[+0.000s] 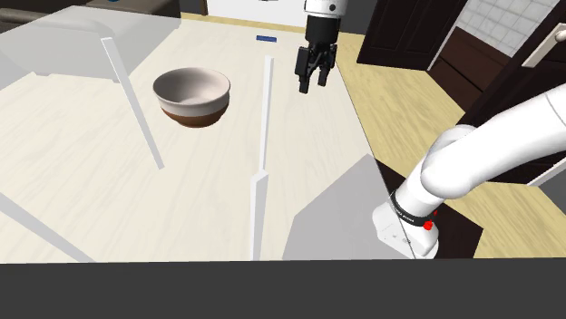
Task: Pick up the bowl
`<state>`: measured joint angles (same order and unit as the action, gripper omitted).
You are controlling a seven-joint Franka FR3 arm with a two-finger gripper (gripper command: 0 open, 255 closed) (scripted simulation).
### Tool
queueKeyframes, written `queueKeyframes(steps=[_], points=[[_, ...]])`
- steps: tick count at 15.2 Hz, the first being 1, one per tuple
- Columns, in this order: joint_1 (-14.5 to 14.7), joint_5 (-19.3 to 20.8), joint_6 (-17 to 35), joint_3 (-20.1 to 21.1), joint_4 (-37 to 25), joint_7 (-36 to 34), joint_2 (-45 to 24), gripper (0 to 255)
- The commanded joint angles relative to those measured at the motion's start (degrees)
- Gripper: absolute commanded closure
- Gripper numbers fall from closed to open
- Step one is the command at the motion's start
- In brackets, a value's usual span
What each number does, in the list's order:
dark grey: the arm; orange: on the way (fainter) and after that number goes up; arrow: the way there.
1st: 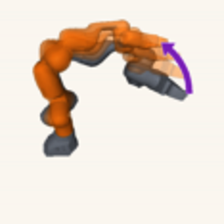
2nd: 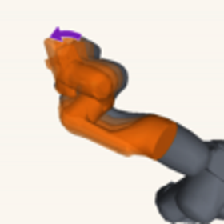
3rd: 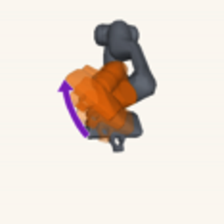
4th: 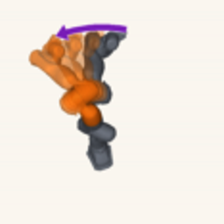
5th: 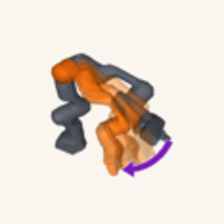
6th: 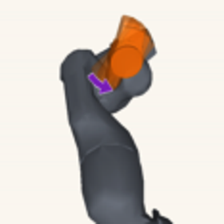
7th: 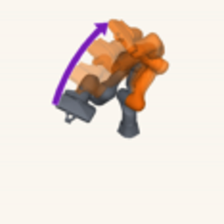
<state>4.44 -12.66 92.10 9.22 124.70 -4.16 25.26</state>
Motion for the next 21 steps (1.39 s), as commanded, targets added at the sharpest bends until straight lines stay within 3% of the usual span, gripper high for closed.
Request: queueKeyframes(steps=[1, 9, 17, 21], points=[[0.73, -0.71, 1.37, 1.83, -2.85, -2.24, -2.89, 0], [2.72, 0.36, 4.65, 7.41, -17.34, -9.93, -15.91, 0], [6.32, 6.03, 4.37, 11.84, -37.04, -18.48, -31.37, 0], [6.36, 5.92, 6.74, 11.77, -34.49, -18.17, -31.15, 0]])
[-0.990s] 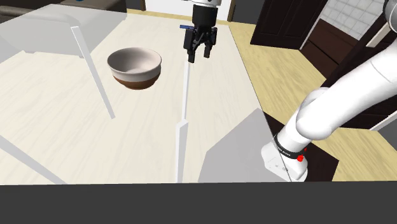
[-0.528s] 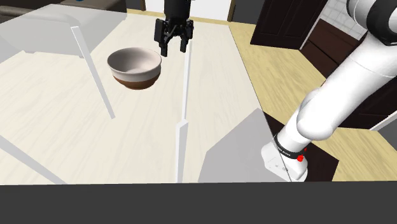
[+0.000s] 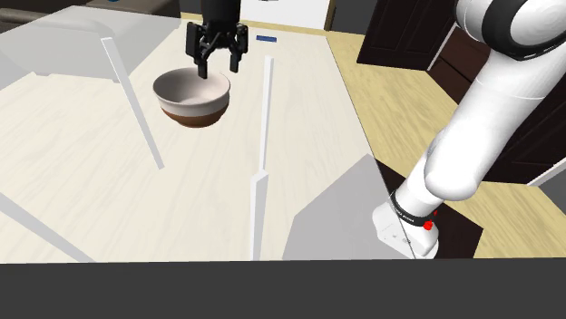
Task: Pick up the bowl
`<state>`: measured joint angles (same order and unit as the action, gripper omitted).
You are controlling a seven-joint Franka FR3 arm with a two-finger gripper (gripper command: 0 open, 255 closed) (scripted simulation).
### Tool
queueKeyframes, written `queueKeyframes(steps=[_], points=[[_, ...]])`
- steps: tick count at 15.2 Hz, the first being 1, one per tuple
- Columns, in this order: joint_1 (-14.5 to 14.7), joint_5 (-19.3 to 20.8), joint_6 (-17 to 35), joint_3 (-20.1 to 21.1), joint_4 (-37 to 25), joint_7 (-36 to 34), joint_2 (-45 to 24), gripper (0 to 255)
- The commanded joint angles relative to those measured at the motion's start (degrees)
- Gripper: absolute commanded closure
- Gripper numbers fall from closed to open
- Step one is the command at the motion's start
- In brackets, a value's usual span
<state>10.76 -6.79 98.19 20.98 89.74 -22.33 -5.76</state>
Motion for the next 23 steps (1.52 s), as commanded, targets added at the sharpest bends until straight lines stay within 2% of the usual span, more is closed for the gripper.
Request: queueKeyframes(steps=[1, 4, 6, 7, 16, 23], points=[[0.02, -0.01, 1.44, 0.01, 1.38, 0.13, -0.02, 0], [-0.03, -0.18, 4.24, -0.02, 4.46, 0.55, 0.26, 0], [-0.03, -0.18, 4.24, -0.02, 4.47, 0.55, 0.26, 0], [-0.05, -0.16, 4.16, -0.04, 4.33, 0.59, 0.19, 255], [-0.03, -0.18, 4.24, -0.02, 4.46, 0.55, 0.26, 255], [0.11, 0.21, -1.29, 0.06, -1.82, -0.33, -0.48, 255]])
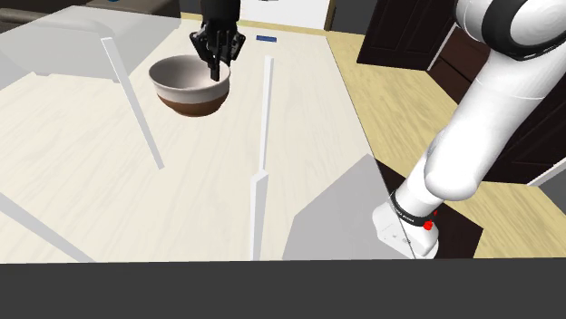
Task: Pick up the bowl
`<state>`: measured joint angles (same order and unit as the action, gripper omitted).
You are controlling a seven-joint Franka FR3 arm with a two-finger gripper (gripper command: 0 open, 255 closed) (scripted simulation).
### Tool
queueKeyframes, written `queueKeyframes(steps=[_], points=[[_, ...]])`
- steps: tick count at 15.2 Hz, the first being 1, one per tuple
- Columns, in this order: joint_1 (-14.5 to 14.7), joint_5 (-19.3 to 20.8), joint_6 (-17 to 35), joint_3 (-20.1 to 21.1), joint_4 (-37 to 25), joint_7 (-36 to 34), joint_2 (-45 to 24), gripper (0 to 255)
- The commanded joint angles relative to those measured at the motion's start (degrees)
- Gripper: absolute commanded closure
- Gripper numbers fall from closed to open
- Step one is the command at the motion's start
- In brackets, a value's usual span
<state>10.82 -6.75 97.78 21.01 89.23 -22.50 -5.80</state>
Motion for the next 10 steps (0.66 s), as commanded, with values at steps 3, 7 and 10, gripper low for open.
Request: queueKeyframes(steps=[3, 7, 10], points=[[0.17, 0.42, -3.34, 0.07, -4.34, -0.61, -1.00, 255], [0.40, 0.83, -6.73, 0.18, -8.75, -1.26, -2.03, 255], [0.49, 0.97, -7.73, 0.22, -10.10, -1.46, -2.38, 255]])
